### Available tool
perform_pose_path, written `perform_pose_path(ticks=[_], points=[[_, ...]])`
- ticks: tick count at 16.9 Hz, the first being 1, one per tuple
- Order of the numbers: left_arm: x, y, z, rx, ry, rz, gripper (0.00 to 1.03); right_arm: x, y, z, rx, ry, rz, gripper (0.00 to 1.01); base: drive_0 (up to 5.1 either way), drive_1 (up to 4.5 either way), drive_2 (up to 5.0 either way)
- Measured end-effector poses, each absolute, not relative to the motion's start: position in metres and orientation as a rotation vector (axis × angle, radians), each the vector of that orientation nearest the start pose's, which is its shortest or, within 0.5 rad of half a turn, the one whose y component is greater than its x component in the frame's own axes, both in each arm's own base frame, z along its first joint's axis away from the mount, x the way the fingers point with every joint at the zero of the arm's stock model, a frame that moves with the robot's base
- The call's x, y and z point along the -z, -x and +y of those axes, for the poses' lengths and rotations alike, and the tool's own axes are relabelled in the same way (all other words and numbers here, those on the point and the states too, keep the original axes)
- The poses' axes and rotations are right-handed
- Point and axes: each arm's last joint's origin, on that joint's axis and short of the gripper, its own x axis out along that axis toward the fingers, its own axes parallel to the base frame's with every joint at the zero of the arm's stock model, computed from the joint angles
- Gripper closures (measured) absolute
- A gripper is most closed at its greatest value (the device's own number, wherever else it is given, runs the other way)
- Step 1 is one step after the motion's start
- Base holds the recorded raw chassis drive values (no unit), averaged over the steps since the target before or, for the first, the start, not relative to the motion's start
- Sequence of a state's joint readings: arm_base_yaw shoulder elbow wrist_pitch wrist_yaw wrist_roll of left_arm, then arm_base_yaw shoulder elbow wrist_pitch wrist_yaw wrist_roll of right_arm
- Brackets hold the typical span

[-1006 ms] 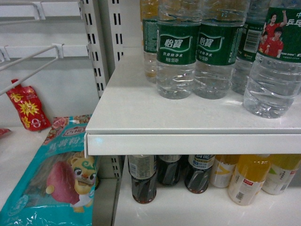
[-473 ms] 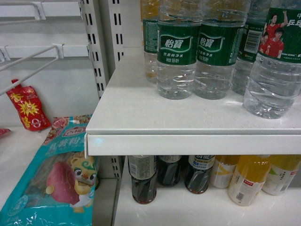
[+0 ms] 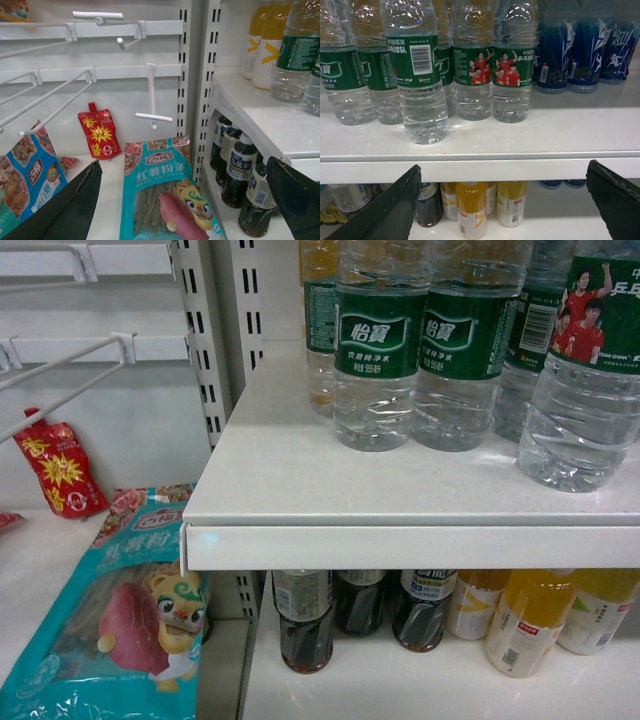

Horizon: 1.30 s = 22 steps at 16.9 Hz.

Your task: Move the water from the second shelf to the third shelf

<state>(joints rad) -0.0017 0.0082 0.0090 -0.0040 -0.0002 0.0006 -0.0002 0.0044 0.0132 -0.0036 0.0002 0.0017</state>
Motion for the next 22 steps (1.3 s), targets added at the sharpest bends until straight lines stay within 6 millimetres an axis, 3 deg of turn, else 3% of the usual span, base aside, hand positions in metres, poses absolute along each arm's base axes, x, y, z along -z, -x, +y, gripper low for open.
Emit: perform_pose_path(ticks=[22], points=[[-0.1654,-0.0977,-0.0001,0.000,-0.001,0.005,0.05,-0.1671,-0.0972,0.0000,0.001,0.000,-0.003,0.03,0.0,0.00,0.0]])
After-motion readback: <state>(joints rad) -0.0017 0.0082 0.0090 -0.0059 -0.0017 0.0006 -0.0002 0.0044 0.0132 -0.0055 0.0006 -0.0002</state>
